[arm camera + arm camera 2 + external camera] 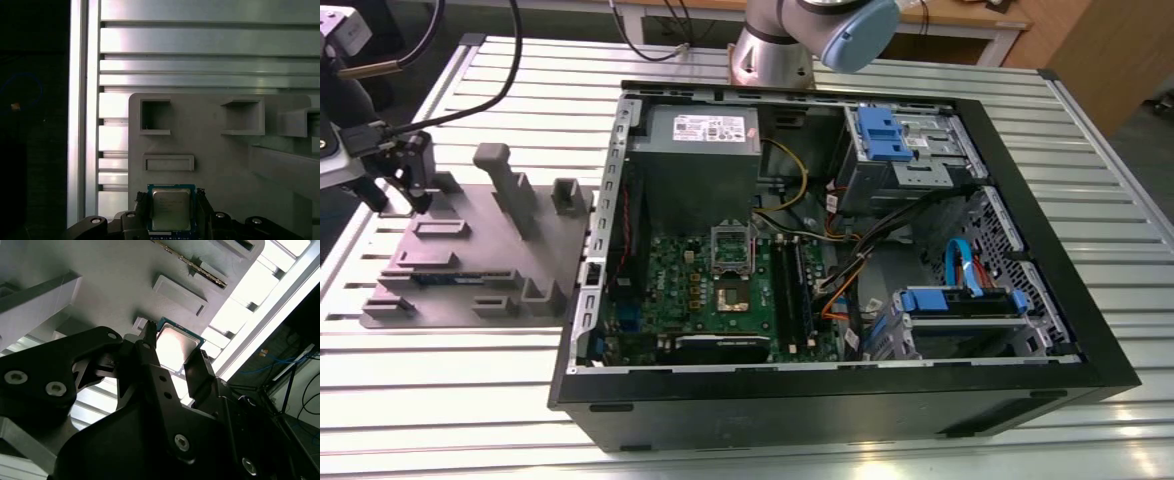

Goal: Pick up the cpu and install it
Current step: 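Pick up the cpu and move it towards the insertion slot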

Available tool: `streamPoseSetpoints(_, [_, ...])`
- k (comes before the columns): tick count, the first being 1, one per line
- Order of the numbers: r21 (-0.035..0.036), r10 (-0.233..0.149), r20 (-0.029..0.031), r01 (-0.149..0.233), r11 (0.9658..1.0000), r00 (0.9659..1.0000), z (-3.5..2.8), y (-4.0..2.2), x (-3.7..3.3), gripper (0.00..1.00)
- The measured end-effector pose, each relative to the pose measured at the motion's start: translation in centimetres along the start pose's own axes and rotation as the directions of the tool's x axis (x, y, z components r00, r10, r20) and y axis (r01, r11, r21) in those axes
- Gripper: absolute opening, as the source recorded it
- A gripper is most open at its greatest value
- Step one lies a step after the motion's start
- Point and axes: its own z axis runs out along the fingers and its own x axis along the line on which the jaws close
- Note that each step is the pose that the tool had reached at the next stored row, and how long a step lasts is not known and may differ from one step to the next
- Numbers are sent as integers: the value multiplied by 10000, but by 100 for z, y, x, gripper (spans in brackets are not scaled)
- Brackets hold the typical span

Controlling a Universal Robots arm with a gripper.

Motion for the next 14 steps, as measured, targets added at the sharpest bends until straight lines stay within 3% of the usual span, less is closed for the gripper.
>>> streamPoseSetpoints(7, [11,0,-2,0,10000,10000,-30,1,0,47])
streamPoseSetpoints(14, [10,0,0,0,10000,10000,-114,4,0,47])
